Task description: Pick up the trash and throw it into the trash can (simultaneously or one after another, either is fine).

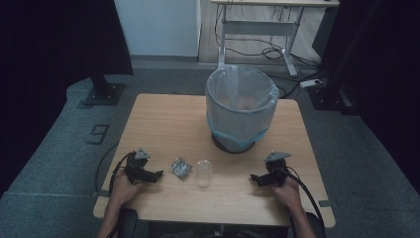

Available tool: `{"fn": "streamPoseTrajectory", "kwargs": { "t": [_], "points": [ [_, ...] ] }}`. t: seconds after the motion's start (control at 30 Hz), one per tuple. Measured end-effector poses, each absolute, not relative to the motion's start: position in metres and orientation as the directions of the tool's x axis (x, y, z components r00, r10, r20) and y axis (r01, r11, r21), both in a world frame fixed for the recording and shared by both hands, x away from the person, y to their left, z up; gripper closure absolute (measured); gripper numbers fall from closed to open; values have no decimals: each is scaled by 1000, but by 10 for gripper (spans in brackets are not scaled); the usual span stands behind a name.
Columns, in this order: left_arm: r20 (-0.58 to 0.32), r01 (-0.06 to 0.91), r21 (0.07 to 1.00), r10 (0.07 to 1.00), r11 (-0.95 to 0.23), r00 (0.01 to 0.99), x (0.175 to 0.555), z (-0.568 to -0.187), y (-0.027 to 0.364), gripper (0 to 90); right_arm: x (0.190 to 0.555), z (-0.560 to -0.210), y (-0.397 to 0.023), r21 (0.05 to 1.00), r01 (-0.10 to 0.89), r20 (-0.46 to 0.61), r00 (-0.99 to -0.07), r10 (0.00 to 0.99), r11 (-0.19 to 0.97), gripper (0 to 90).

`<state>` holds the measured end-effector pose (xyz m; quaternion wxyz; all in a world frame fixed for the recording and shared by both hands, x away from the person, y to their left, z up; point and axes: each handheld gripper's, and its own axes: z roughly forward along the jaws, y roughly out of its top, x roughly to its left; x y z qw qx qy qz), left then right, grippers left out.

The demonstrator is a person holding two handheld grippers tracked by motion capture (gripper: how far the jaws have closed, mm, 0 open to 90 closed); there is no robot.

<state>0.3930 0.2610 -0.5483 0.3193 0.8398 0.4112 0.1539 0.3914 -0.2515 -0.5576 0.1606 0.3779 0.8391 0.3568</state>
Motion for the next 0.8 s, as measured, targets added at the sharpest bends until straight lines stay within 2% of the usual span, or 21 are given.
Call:
{"fn": "streamPoseTrajectory", "kwargs": {
  "t": [0.8],
  "points": [
    [-6,606,635,781,-479,624,395,-545,261,3,388,-558,-251,720,527,2,-652,758,451,0]
  ]
}}
